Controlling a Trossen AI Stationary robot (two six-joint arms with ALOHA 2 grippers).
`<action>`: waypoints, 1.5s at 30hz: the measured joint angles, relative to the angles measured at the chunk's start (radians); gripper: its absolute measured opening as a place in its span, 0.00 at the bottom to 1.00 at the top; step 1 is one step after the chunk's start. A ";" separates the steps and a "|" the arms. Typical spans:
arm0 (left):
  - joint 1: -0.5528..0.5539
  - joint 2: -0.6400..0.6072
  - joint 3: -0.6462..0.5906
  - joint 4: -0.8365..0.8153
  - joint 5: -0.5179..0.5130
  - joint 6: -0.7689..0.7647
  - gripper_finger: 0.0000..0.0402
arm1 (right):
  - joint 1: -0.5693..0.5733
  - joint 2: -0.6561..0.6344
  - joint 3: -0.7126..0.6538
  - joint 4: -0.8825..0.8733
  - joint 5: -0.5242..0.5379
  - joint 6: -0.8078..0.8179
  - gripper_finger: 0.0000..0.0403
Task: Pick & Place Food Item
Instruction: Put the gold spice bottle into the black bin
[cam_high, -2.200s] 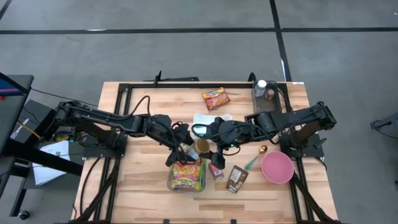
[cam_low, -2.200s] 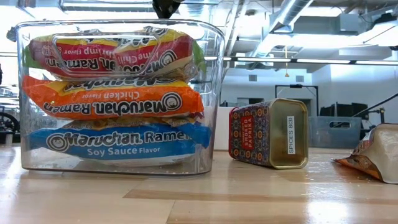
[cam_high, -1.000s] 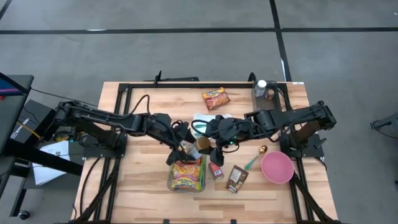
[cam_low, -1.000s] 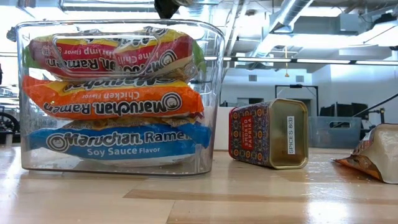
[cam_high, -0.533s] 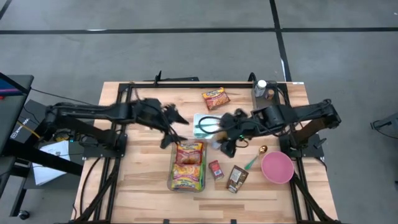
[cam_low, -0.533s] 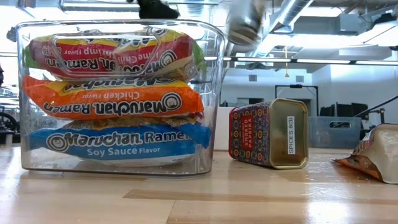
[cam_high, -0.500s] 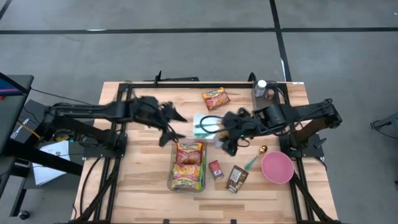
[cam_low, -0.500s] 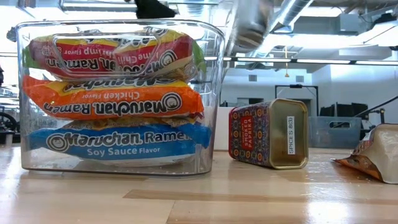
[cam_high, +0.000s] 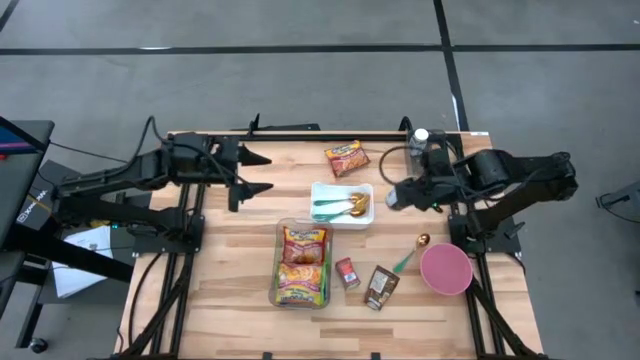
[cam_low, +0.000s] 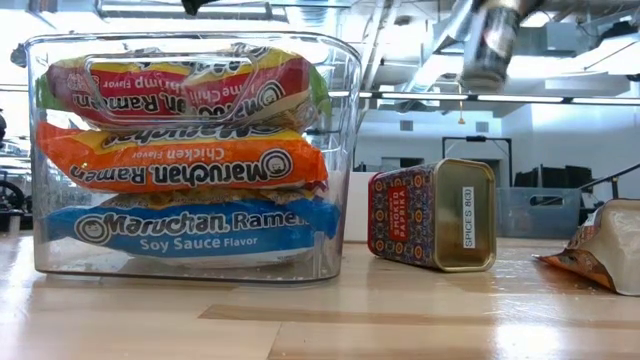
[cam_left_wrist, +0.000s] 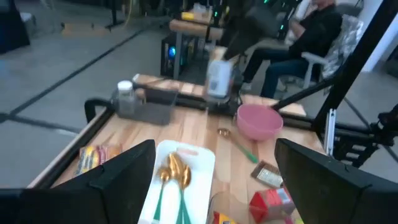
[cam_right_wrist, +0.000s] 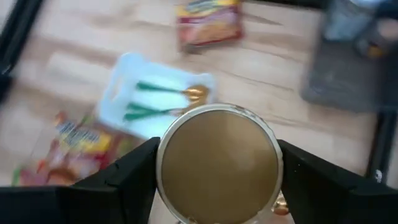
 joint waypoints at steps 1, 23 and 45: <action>-0.001 0.002 0.001 0.011 0.000 0.000 0.80 | -0.011 -0.020 -0.033 -0.006 0.001 0.035 0.67; -0.003 -0.003 0.000 -0.020 0.002 0.024 0.80 | -0.711 -0.127 -0.266 0.093 -0.098 -0.284 0.67; 0.116 -0.003 0.000 -0.005 0.000 0.025 0.80 | -1.052 0.007 -0.377 0.366 -0.102 -0.609 0.67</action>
